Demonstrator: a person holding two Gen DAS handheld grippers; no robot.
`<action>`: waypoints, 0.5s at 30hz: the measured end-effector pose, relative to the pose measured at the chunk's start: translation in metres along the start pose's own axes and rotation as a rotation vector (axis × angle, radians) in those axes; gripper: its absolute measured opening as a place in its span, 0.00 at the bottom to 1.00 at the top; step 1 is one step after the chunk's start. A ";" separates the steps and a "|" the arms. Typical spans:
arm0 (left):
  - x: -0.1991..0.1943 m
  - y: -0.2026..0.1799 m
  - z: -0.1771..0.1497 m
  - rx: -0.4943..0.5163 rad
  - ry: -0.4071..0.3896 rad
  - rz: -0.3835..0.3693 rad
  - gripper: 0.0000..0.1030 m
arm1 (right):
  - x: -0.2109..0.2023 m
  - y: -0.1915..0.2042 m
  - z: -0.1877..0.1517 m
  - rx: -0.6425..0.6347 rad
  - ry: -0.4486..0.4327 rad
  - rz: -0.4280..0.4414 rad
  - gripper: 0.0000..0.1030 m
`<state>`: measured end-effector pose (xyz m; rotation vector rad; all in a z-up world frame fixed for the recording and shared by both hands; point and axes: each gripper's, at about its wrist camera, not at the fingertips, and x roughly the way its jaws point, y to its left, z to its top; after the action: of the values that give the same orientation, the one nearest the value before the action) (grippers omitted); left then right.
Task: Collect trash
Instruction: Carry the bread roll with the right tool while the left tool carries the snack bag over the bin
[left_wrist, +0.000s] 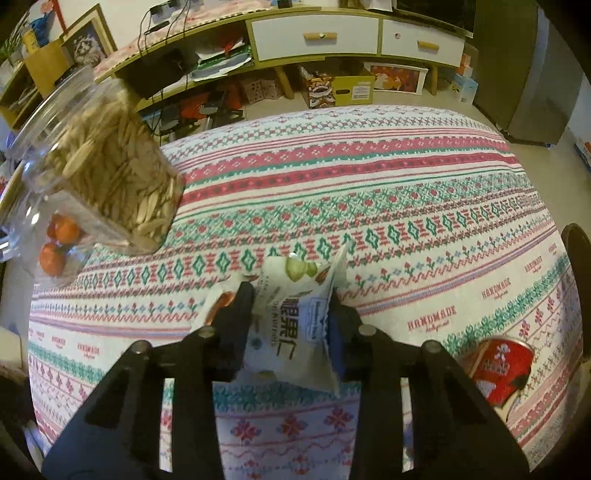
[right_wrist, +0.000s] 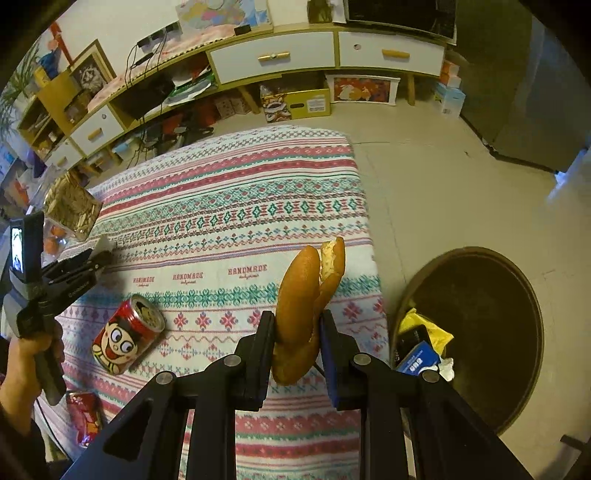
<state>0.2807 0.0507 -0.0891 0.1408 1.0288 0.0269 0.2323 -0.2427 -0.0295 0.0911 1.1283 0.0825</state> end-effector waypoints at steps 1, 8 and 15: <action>-0.002 0.001 -0.001 -0.002 -0.001 -0.002 0.37 | -0.003 -0.001 -0.001 0.002 -0.004 -0.002 0.24; -0.047 -0.009 -0.013 0.020 -0.068 -0.009 0.37 | -0.028 -0.012 -0.016 0.023 -0.044 -0.022 0.24; -0.097 -0.043 -0.012 0.099 -0.138 -0.079 0.37 | -0.049 -0.034 -0.034 0.056 -0.086 -0.040 0.24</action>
<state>0.2187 0.0003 -0.0181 0.1887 0.8977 -0.1046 0.1813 -0.2809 -0.0040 0.1205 1.0465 0.0113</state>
